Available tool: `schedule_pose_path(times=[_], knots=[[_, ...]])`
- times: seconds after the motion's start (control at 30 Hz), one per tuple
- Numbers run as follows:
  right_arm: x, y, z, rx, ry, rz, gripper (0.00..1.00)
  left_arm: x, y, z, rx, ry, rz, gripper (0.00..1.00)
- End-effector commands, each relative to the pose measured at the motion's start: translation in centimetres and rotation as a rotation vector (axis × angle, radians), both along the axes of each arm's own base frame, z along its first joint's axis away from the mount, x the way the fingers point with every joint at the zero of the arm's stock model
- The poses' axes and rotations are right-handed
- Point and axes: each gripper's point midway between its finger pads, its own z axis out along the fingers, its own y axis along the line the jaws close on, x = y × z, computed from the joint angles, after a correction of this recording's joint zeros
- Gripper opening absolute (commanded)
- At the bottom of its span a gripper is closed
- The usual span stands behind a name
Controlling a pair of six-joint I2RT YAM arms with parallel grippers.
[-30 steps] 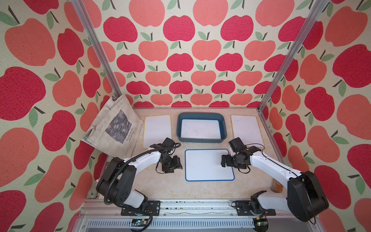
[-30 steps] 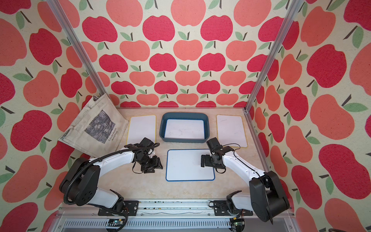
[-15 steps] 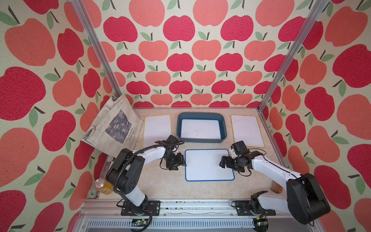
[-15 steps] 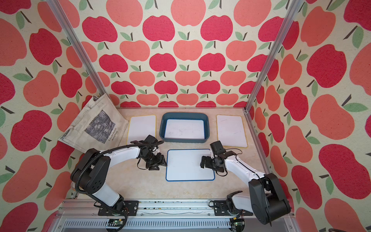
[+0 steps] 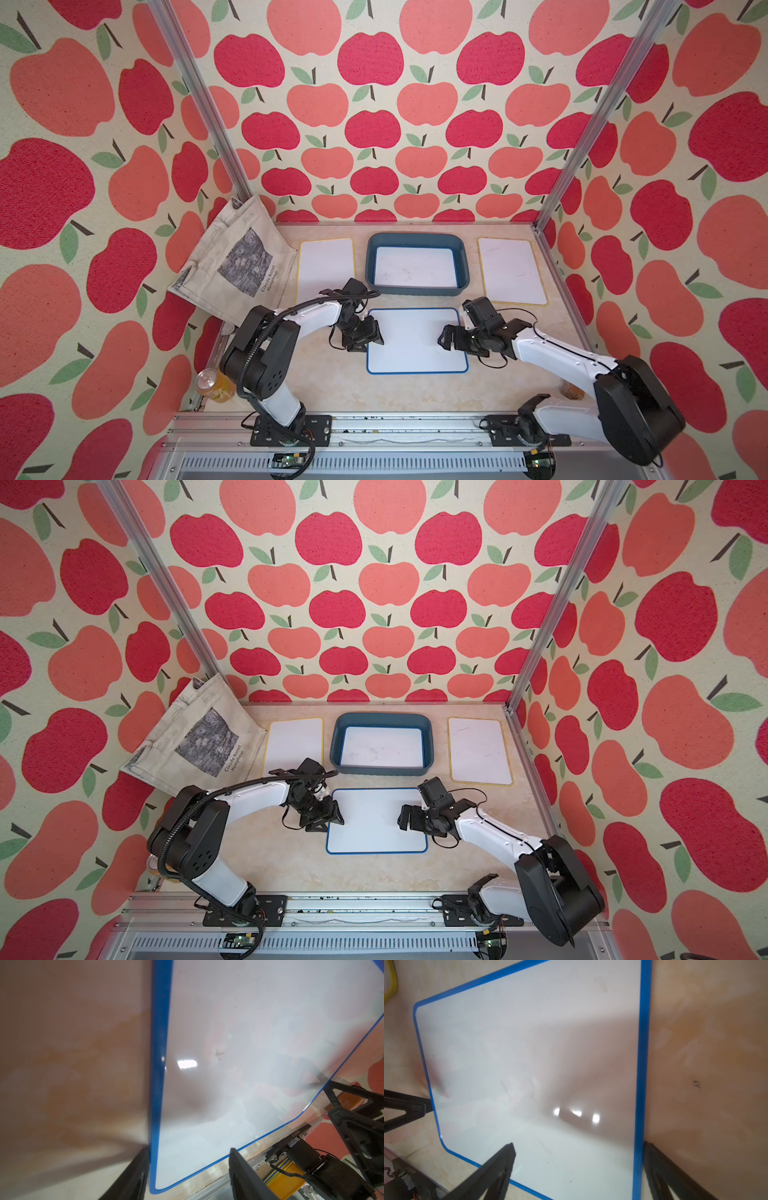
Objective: Put the whiteboard into the storage box
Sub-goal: Move the whiteboard to the center of the board, then pick up the whiteboard at the center of the board.
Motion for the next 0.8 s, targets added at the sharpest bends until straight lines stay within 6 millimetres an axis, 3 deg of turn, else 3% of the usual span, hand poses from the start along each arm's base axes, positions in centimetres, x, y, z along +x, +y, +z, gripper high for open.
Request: schedule_pose_path(times=[0.0,0.13,0.3,0.53,0.77], knots=[[-5.0,0.4,-2.0,0.016,0.199,0.029,0.99,-1.3,3.0,-1.3,0.136,0.028,-0.017,0.64],[-4.9,-0.8,-1.4,-0.049,0.170,0.033,0.99,-1.4,5.2,-0.8,0.256,0.016,-0.043,0.65],[-3.2,-2.4,-1.6,-0.162,0.133,0.047,0.99,-1.2,5.9,-1.3,0.300,0.007,-0.042,0.66],[-1.4,-0.6,-2.1,-0.121,0.120,0.075,0.99,-0.2,2.7,-2.2,0.176,-0.037,-0.082,0.68],[-2.4,-0.3,-3.0,-0.076,0.150,0.067,0.99,0.1,-0.3,-2.9,0.078,-0.043,-0.152,0.69]])
